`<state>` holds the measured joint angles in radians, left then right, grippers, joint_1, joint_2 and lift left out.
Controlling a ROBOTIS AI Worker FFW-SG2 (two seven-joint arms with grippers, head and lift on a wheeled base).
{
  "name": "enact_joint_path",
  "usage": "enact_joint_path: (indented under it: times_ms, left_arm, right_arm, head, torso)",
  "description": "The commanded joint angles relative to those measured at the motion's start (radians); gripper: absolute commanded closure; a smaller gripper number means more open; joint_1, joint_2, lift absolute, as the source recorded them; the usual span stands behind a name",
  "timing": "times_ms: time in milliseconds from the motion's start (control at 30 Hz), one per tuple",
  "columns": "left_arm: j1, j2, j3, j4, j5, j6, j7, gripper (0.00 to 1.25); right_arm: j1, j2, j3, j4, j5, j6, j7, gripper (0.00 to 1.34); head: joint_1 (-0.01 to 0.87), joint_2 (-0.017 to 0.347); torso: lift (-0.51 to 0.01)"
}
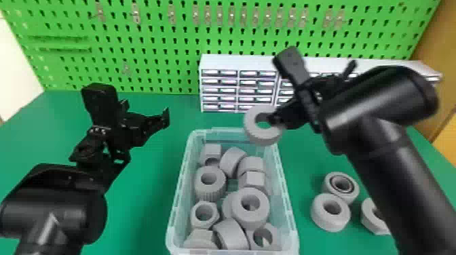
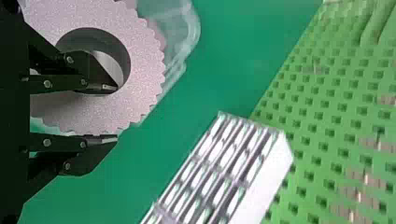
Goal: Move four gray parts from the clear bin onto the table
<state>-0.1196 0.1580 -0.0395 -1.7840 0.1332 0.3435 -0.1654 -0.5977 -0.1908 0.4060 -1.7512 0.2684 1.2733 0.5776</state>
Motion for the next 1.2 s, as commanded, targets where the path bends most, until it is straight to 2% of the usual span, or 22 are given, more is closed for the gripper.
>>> enact_joint_path:
  times_ms: [0,167,367,533,967,1167]
  left_arm:
    - [0.000,0.000,0.001,0.000,0.000,0.000,-0.003,0.11]
    - [0.000,0.000,0.003,0.000,0.000,0.000,-0.003,0.11]
    - [0.002,0.000,0.004,-0.002,-0.001,0.000,-0.006,0.11]
    - [0.002,0.000,0.004,-0.002,-0.001,0.000,-0.006,0.11]
    - [0.002,0.000,0.003,-0.002,-0.003,0.000,-0.011,0.11]
    - [0.002,0.000,0.000,-0.002,-0.003,0.000,-0.016,0.11]
  right_arm:
    - [0.050,-0.018,-0.093,-0.044,0.101,0.037,0.019,1.09]
    - [0.111,-0.032,-0.187,-0.077,0.256,0.069,0.090,1.09]
    - [0.174,-0.039,-0.296,-0.090,0.382,0.089,0.142,1.09]
    - [0.213,-0.042,-0.377,-0.090,0.437,0.097,0.157,1.09]
    - [0.306,-0.044,-0.627,-0.090,0.508,0.101,0.157,1.09]
    - [0.357,-0.032,-0.684,-0.074,0.551,0.110,0.157,1.09]
  head:
    - [0.678,0.034]
    - [0.678,0.034]
    - [0.678,0.034]
    - [0.678,0.034]
    - [0.678,0.034]
    - [0.678,0.034]
  torso:
    - [-0.050]
    - [-0.050]
    - [-0.050]
    - [-0.050]
    - [-0.050]
    - [-0.050]
